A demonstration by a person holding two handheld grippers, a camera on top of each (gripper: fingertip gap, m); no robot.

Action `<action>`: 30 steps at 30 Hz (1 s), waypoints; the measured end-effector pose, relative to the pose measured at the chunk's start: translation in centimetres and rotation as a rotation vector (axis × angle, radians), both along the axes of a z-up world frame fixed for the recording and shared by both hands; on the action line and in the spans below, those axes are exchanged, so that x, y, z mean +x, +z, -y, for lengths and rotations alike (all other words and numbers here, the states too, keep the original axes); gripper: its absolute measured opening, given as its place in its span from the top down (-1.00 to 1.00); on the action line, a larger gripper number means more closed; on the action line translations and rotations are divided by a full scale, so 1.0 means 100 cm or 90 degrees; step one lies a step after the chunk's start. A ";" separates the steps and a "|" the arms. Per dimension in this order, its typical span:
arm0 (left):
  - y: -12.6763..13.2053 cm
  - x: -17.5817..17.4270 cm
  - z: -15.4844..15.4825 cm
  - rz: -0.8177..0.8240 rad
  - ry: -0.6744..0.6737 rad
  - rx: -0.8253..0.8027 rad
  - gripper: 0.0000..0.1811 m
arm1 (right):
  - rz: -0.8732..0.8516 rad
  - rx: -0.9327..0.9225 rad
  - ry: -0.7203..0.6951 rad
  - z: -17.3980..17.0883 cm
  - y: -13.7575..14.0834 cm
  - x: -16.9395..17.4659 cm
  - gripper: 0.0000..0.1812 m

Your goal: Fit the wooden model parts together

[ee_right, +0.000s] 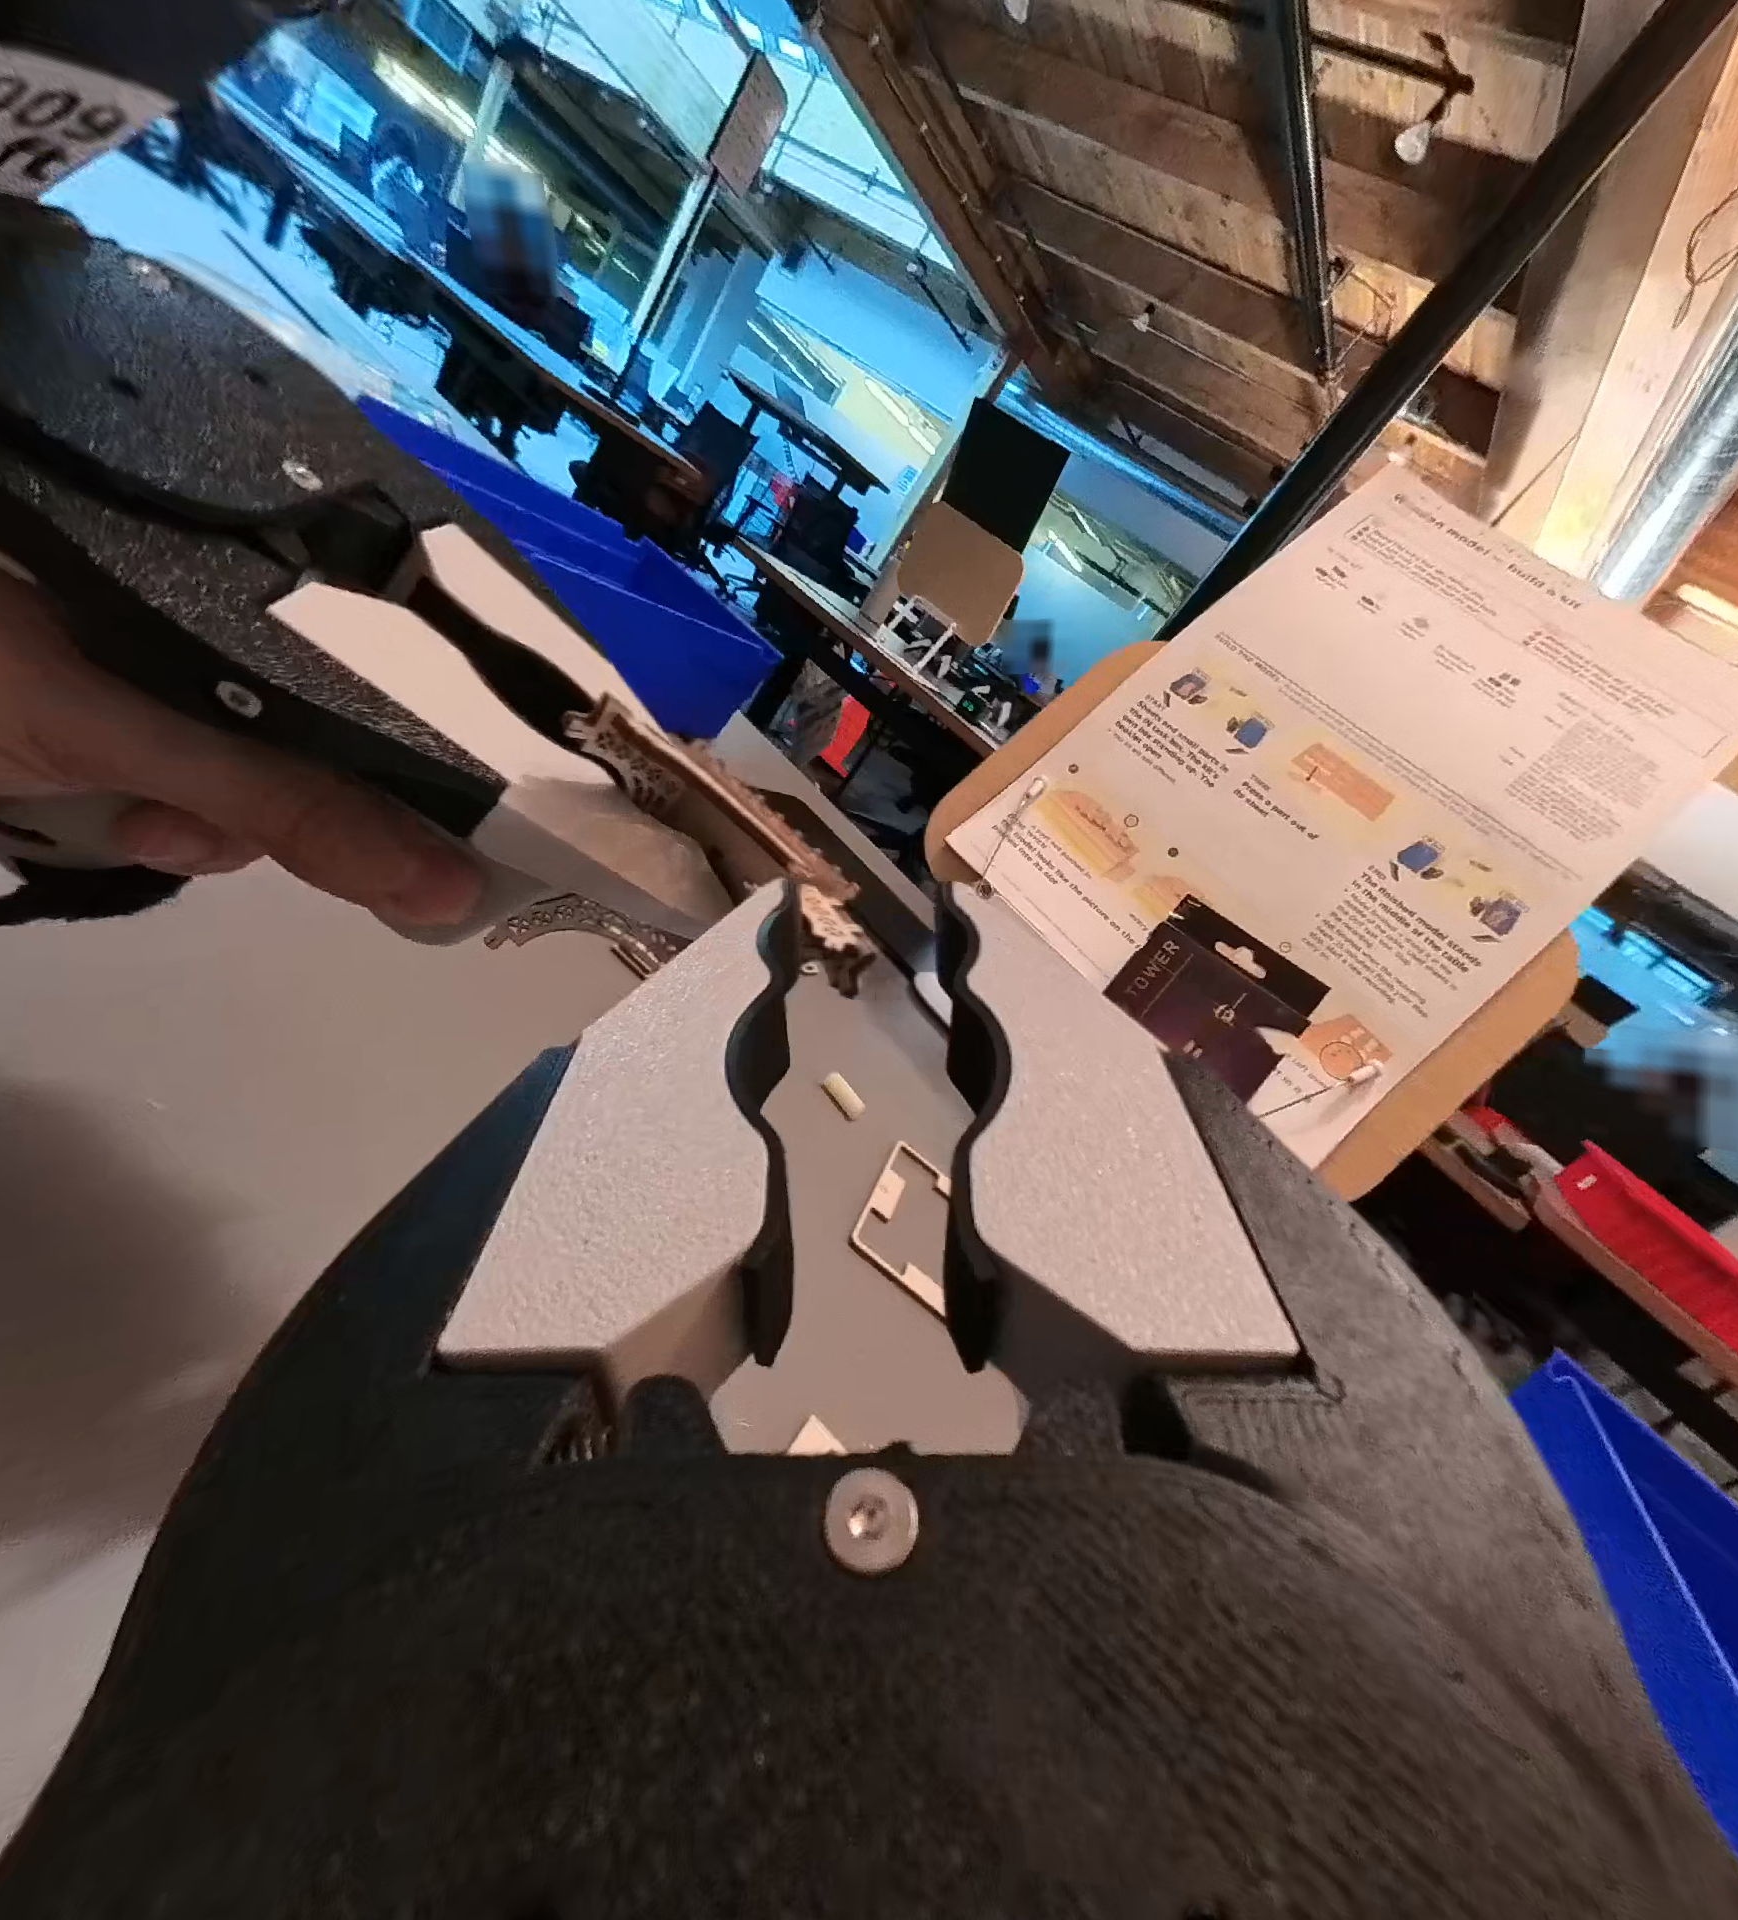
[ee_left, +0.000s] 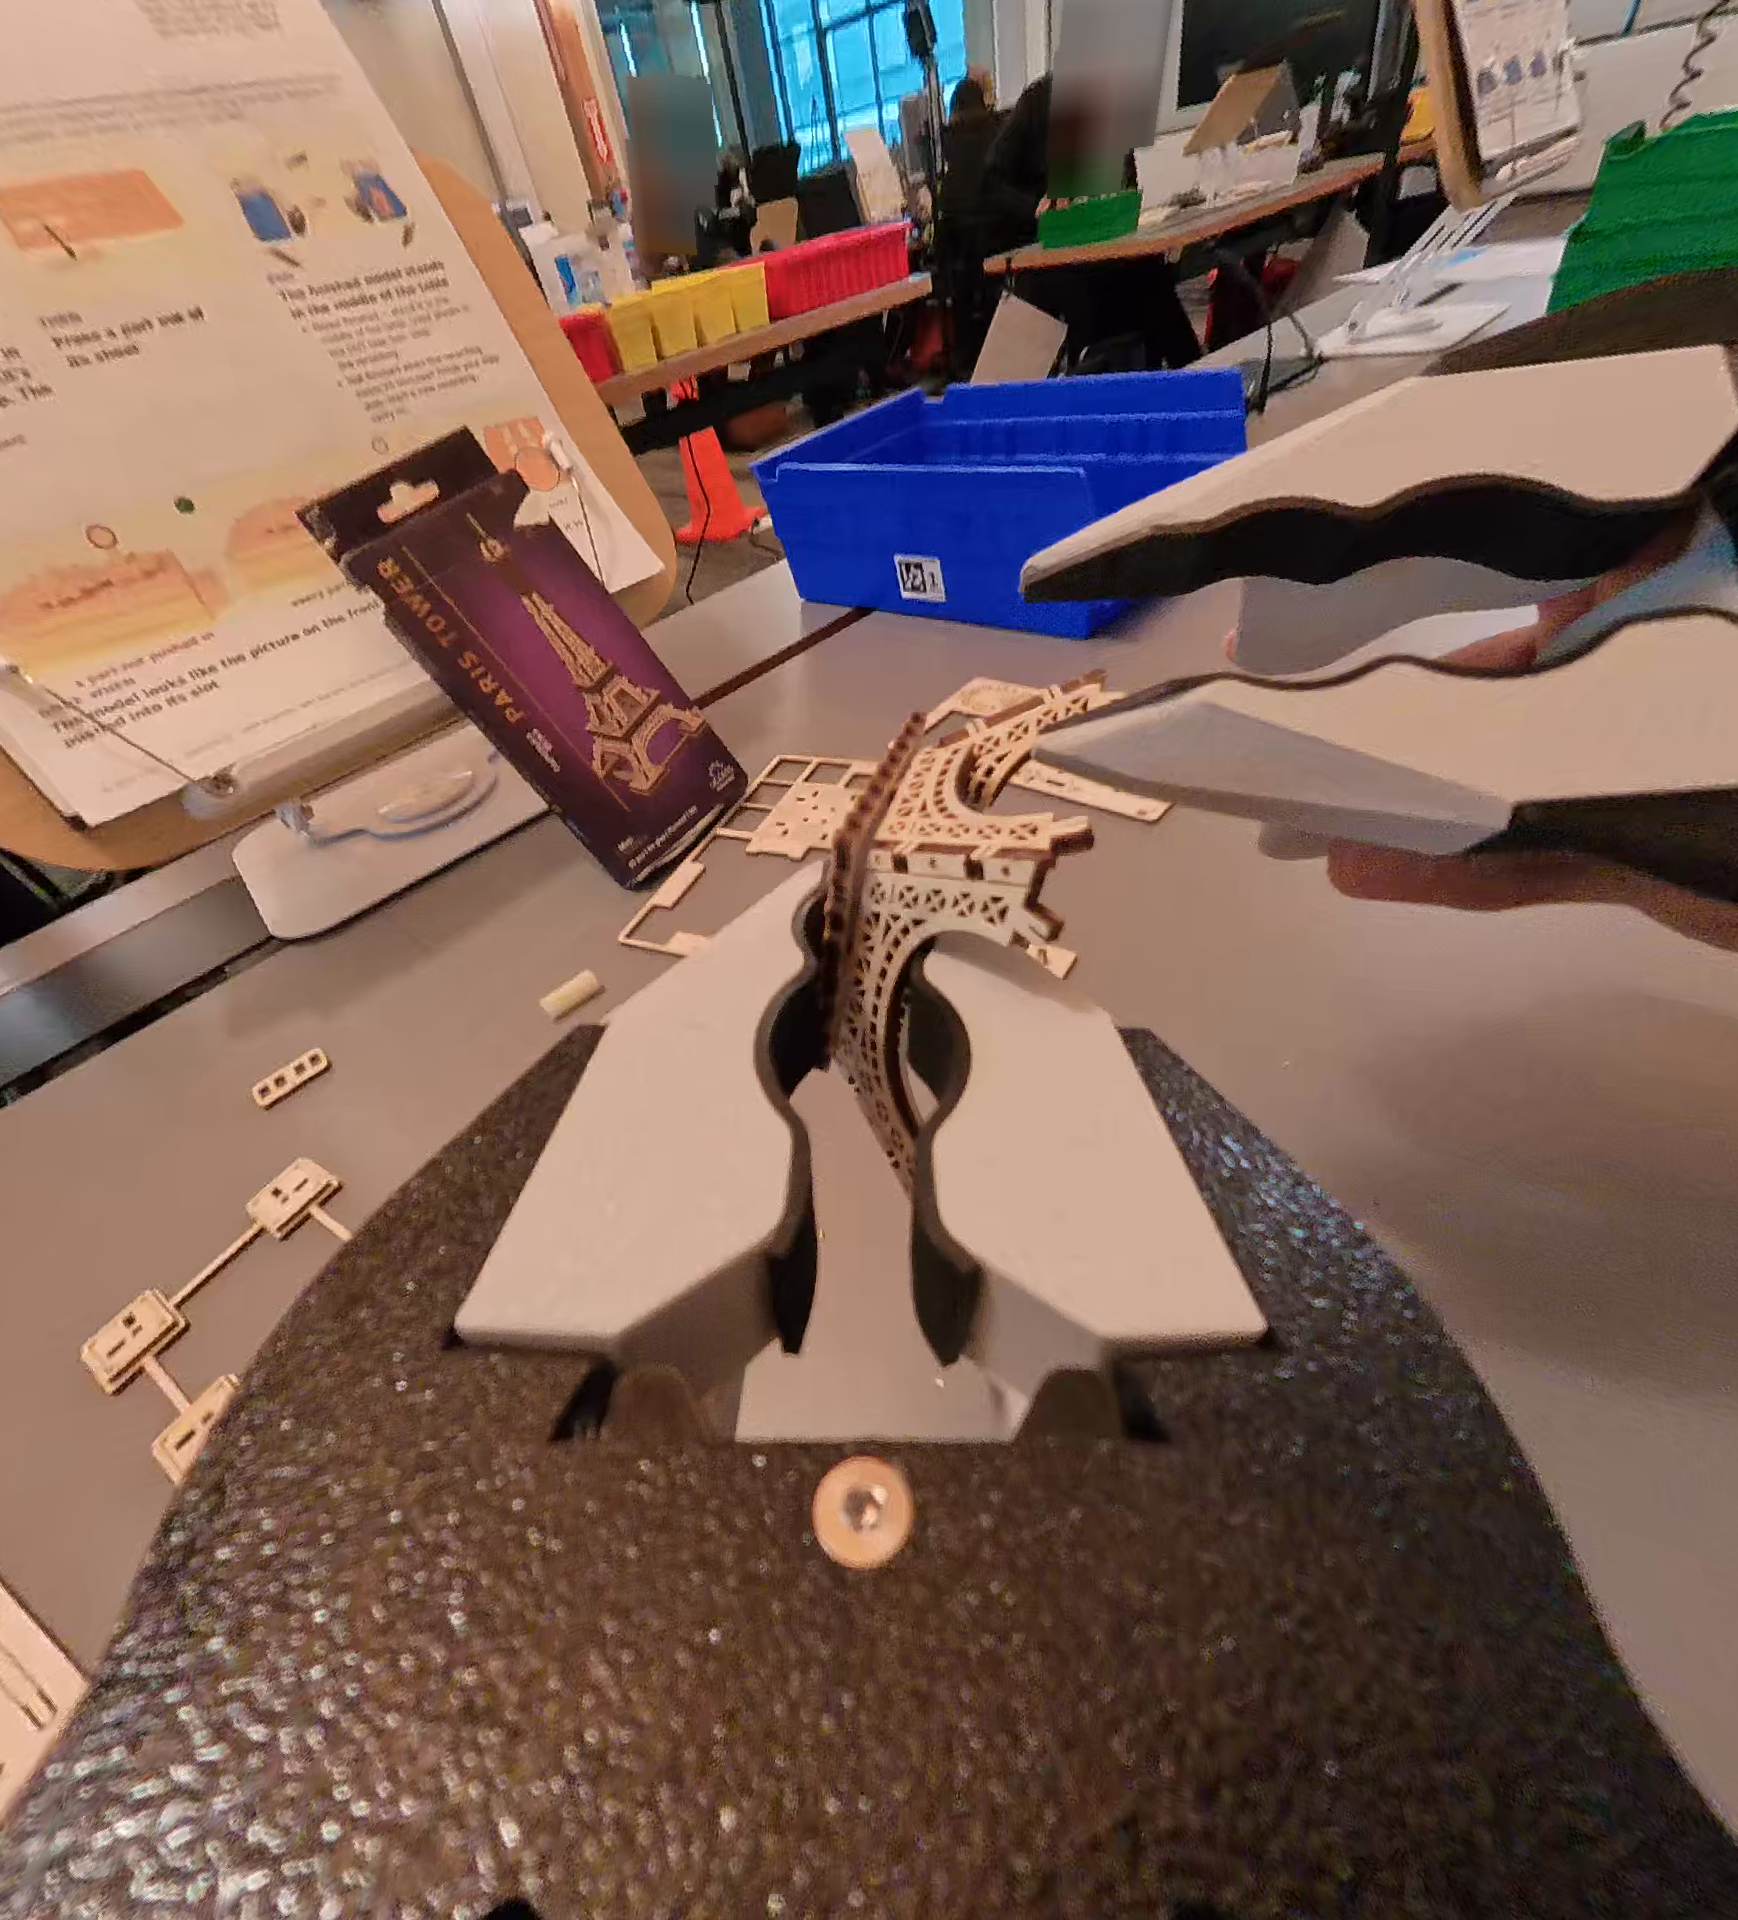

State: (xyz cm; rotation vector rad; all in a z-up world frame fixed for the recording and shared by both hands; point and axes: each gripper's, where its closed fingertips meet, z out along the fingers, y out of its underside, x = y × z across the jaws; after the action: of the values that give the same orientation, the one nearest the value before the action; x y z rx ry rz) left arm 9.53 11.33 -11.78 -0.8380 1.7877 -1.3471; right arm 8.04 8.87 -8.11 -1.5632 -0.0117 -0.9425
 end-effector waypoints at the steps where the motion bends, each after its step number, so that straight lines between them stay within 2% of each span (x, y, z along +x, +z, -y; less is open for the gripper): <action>1: 0.003 -0.001 0.000 0.015 -0.007 -0.002 0.93 | -0.010 -0.001 0.010 0.002 0.001 -0.001 0.75; 5: 0.012 -0.007 0.001 0.077 -0.024 0.004 0.93 | 0.000 -0.023 0.074 0.002 0.005 -0.016 0.78; 14: 0.031 -0.017 0.007 0.178 -0.058 0.014 0.93 | 0.057 -0.040 0.072 0.003 0.014 -0.027 0.90; 23: 0.037 -0.018 0.007 0.198 -0.059 0.014 0.93 | -0.012 0.013 0.093 0.003 0.020 -0.025 0.90; 30: 0.035 -0.014 0.007 0.165 -0.054 0.000 0.93 | -0.001 0.020 0.060 0.005 0.020 -0.019 0.87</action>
State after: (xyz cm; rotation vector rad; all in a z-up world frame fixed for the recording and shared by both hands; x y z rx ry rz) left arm 8.11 10.62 -8.24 -0.5639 1.6338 -1.4393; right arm 6.15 8.39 -6.10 -1.5210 -0.0683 -0.8644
